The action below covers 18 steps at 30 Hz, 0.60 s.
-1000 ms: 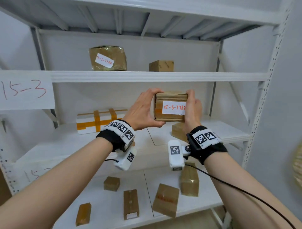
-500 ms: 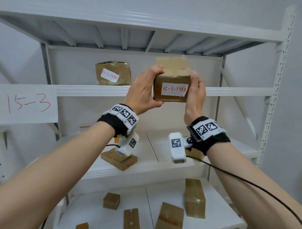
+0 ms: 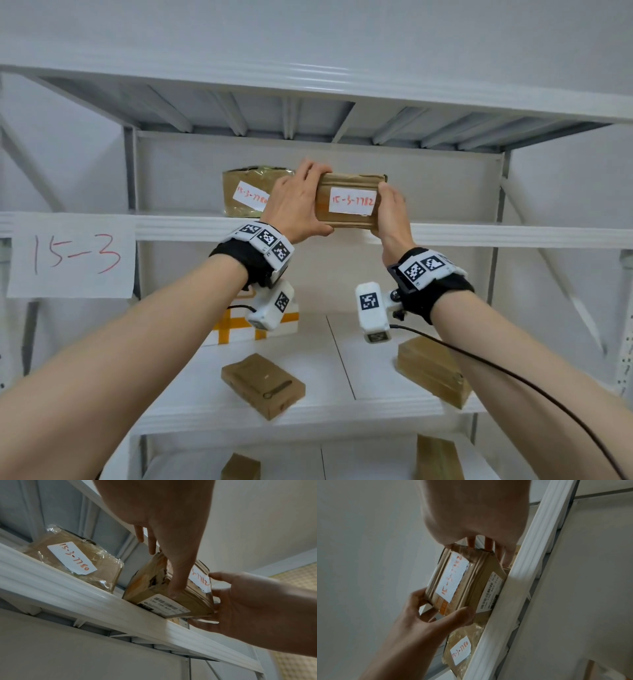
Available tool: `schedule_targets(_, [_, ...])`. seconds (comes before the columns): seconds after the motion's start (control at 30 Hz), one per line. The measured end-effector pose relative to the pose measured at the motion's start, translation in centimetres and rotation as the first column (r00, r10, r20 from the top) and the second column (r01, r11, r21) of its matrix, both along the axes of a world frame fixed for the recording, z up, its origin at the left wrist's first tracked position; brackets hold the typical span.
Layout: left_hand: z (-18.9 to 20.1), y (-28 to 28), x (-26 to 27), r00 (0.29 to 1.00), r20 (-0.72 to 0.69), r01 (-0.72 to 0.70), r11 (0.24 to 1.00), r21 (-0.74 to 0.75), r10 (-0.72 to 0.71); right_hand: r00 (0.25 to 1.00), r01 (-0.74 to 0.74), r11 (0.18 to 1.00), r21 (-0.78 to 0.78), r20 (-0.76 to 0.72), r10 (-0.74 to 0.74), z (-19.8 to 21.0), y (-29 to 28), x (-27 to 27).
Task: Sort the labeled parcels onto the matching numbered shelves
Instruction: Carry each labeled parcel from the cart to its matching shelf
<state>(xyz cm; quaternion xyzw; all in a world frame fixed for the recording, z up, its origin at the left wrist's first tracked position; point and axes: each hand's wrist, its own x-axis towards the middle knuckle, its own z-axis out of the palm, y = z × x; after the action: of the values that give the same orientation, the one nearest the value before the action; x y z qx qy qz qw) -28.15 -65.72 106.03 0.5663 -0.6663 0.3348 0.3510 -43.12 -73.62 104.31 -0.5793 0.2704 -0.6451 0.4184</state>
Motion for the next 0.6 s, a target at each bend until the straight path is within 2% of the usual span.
schedule_targets(0.17, [0.7,-2.1,1.3,0.999,-0.01,-0.045,0.998,-0.042,0.045,0.999,0.035,0.999,0.027,-0.034,-0.034,0.9,-2.2,1.2])
schedule_targets(0.3, [0.7,-3.8,1.7,0.996,-0.001,-0.086,0.993,-0.084,0.086,0.998,0.051,0.999,-0.015,-0.042,-0.051,1.0,-3.8,1.9])
schedule_targets(0.47, [-0.3,-5.3,1.2,0.98,-0.004,-0.201,0.975,-0.099,0.201,0.998,0.041,0.999,-0.025,-0.04,-0.042,0.9,-5.5,2.7])
schedule_targets(0.6, [-0.7,-6.3,0.4,0.983,-0.023,-0.183,0.981,-0.065,0.181,0.997,0.061,0.997,-0.042,-0.043,-0.063,0.6,-6.6,3.5])
